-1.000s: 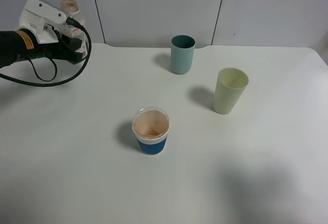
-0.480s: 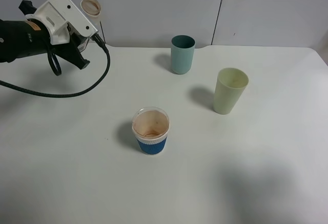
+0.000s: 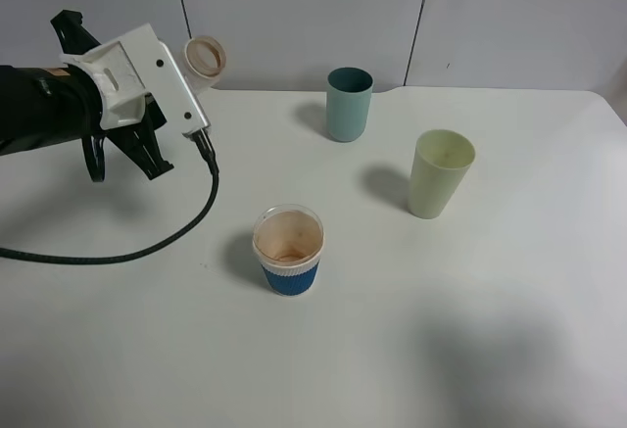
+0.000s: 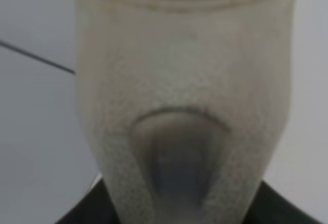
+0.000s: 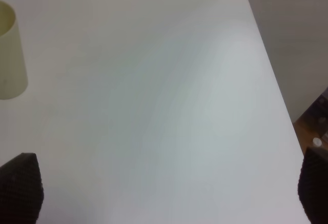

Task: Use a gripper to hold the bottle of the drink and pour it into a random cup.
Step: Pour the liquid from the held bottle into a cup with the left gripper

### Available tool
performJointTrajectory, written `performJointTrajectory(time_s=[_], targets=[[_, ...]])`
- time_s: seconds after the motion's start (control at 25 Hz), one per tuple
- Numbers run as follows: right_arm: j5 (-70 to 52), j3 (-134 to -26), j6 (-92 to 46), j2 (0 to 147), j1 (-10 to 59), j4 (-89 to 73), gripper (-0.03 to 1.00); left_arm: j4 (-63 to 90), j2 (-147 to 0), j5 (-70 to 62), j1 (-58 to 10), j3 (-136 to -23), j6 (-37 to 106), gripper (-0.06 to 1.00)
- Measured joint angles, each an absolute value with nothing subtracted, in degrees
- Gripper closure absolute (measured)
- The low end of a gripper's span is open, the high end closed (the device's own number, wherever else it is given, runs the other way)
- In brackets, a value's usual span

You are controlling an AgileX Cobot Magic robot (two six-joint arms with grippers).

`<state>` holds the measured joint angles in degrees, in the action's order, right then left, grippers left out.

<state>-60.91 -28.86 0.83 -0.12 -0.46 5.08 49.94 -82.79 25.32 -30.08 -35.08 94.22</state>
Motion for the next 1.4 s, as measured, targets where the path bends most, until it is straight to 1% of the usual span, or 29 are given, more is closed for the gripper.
performJointTrajectory(time_s=[0.24, 0.4, 0.52, 0.64, 0.84, 1.24, 1.4], targets=[[-60.9, -28.9, 0.8, -0.1, -0.5, 5.1, -0.02, 73.1, -79.9, 25.7, -38.9, -34.5, 120.8, 0.65], [-60.9, -28.9, 0.8, -0.1, -0.5, 5.1, -0.02, 85.0, -79.4, 27.2, -44.1, -34.5, 133.0, 0.65], [-60.9, -28.9, 0.8, -0.1, -0.5, 5.1, -0.02, 91.4, -79.4, 29.0, -47.4, -34.5, 138.2, 0.65], [-60.9, -28.9, 0.8, -0.1, -0.5, 5.1, -0.02, 95.8, -79.4, 31.4, -50.0, -34.5, 141.9, 0.65], [-60.9, -28.9, 0.8, -0.1, -0.5, 5.1, -0.02, 99.0, -79.4, 37.6, -53.7, -34.5, 145.9, 0.65], [-60.9, -28.9, 0.8, -0.1, -0.5, 5.1, -0.02, 96.4, -79.4, 46.7, -60.0, -34.5, 146.6, 0.65], [-60.9, -28.9, 0.8, -0.1, -0.5, 5.1, -0.02, 96.2, -79.3, 47.2, -60.2, -34.5, 146.7, 0.65]])
